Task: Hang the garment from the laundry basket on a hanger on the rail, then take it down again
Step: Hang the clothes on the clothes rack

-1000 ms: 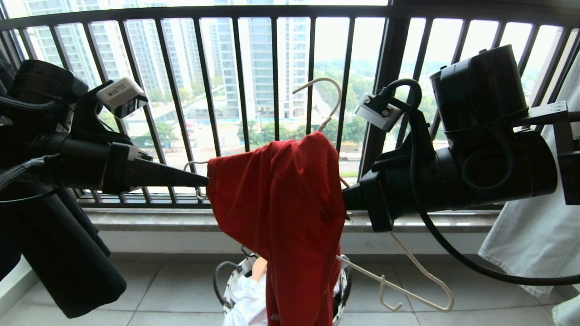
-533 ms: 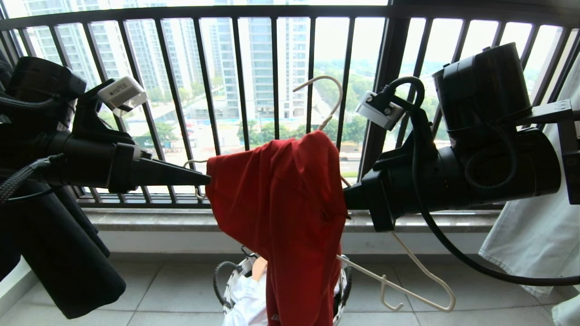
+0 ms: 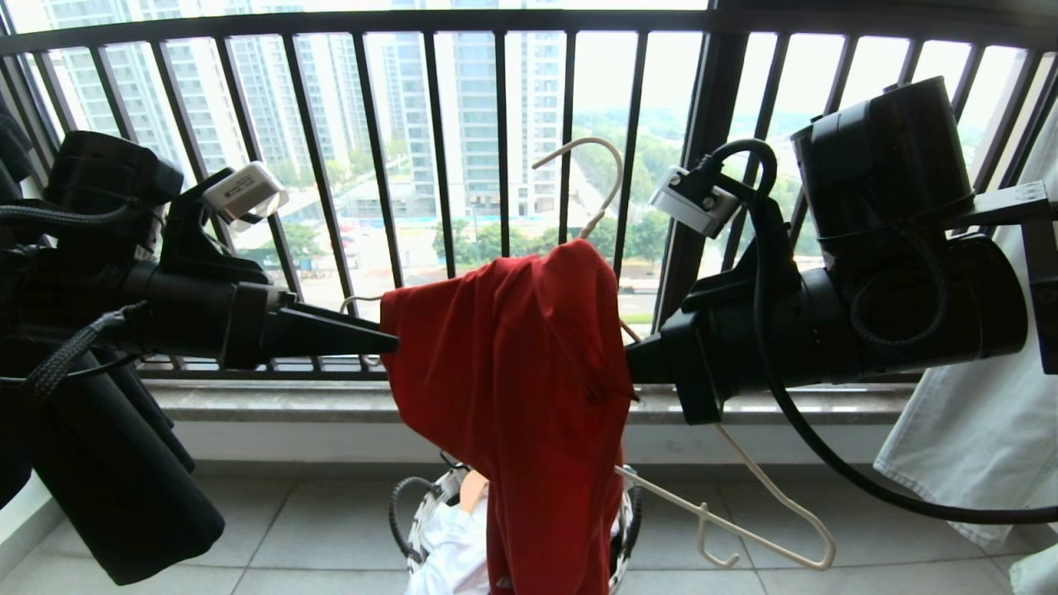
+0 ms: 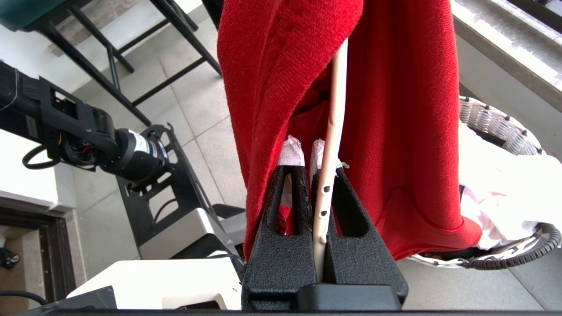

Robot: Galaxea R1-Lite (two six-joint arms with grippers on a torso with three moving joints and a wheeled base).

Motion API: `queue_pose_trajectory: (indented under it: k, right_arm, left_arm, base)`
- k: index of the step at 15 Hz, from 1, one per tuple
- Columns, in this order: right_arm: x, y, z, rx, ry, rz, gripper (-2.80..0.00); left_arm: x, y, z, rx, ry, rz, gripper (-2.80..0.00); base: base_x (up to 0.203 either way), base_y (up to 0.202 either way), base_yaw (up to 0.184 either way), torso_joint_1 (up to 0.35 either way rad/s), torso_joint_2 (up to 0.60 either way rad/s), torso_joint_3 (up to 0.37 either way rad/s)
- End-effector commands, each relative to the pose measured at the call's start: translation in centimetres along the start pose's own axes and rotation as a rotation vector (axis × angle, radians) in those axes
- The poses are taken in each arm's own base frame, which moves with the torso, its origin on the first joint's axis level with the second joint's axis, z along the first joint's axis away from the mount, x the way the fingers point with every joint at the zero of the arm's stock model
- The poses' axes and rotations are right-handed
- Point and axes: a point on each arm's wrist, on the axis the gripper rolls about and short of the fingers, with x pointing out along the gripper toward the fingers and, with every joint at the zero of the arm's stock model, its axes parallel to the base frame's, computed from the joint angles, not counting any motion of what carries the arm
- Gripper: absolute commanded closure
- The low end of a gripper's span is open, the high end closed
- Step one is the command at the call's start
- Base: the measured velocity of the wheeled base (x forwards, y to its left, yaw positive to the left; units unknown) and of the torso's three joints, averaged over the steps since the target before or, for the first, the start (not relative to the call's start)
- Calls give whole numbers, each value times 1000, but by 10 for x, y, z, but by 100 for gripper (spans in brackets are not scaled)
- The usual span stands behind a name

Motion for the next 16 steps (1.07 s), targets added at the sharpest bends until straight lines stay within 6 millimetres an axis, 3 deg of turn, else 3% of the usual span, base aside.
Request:
queue_pose_trajectory:
  k: [1, 10, 11, 16]
  right_arm:
    - [0, 0, 0, 1, 0, 3, 0]
    - [0, 0, 0, -1, 0, 3, 0]
    - [-1, 1, 0, -2, -1, 4, 0]
    - [-5, 5, 0, -8, -6, 11, 0]
  left_arm:
    - [3, -3, -3, -4, 7, -31, -280]
    - [5, -1, -5, -14, 1, -93, -280]
    - [6, 0, -5, -2, -5, -92, 0]
    - [6, 3, -5, -2, -8, -88, 0]
  base:
    - [0, 0, 0, 0, 0, 0]
    - [0, 0, 0, 0, 0, 0]
    - [0, 0, 0, 0, 0, 0]
    - [0, 0, 0, 0, 0, 0]
